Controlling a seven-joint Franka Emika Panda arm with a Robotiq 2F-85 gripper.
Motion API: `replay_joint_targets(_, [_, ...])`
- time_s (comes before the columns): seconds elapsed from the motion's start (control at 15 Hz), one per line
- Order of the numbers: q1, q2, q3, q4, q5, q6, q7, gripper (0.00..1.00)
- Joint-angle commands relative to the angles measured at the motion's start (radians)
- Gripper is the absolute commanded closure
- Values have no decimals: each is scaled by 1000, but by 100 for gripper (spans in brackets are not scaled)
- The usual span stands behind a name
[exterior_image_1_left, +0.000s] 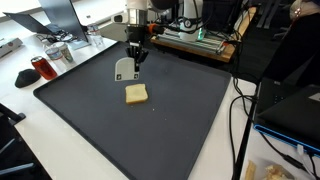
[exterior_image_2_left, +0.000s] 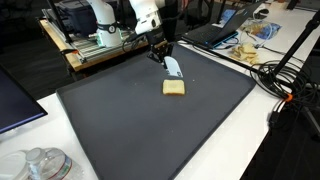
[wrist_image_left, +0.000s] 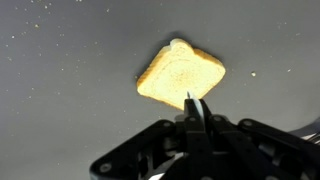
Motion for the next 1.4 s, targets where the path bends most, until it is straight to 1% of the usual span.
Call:
replay_joint_targets(0.0, [122, -58, -71, -94, -108, 87, 162, 99])
replay_joint_targets(0.07, [165, -58, -110, -109, -150, 100, 210, 99])
replay_joint_targets(0.13, [142, -57, -94, -132, -268, 119, 315, 99])
replay_joint_targets(0.2, [258, -53, -205, -133, -256, 118, 311, 99])
replay_joint_targets(0.27, [304, -53, -257, -139, -306, 116, 361, 99])
replay_joint_targets(0.6, [624, -34, -612, -104, -465, 57, 502, 99])
replay_joint_targets(0.73, [753, -17, -758, -68, -541, -9, 569, 99])
replay_joint_targets(0.87, [866, -12, -890, -17, -656, -130, 665, 99])
replay_joint_targets(1.0, [952, -28, -985, 45, -787, -274, 777, 99])
replay_joint_targets(1.13, [1005, -55, -1035, 111, -884, -419, 863, 99])
replay_joint_targets(1.27, [1023, -77, -1040, 175, -914, -565, 883, 99])
replay_joint_targets(1.33, [860, -110, -875, 207, -977, -633, 921, 99])
